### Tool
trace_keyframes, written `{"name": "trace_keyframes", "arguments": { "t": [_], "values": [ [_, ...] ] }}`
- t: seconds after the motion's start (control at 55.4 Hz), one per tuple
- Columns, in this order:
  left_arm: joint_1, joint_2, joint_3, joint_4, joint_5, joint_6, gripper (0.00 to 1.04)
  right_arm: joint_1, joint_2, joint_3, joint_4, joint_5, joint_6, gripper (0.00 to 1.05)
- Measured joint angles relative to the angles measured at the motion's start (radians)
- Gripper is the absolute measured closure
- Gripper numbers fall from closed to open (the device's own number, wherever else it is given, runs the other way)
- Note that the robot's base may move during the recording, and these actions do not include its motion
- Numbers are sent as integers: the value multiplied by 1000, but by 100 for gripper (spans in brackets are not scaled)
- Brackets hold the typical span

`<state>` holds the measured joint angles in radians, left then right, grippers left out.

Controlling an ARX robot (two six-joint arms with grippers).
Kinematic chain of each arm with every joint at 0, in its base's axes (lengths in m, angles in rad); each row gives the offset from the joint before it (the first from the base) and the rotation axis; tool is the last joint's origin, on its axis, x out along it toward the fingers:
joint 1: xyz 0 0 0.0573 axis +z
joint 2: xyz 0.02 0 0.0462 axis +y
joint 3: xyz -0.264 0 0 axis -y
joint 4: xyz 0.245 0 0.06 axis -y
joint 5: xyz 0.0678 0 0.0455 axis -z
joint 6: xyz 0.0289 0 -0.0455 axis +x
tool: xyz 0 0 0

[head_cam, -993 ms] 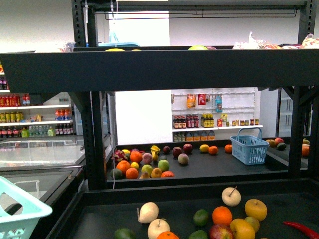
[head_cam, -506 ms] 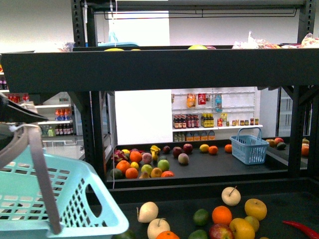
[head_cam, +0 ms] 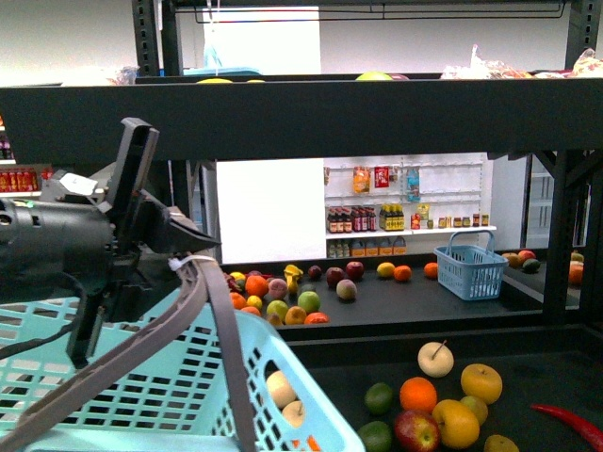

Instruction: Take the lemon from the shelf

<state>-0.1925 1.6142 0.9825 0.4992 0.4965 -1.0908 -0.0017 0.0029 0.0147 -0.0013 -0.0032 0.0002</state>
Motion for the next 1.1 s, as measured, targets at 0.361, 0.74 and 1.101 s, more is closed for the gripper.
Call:
{"name": "trace_keyframes", "arguments": {
  "t": [0.361,0.74,1.101],
  "values": [
    [-68,31,14,38,-29,-14,92,0,0,0,0,0,0,7],
    [-95,31,14,55,-18,-6,92,-5,109,31,-149,-25,160,7],
    [-95,32,14,55,-22,0,92,-182,1056,303,346,-160,185,7]
  ]
}}
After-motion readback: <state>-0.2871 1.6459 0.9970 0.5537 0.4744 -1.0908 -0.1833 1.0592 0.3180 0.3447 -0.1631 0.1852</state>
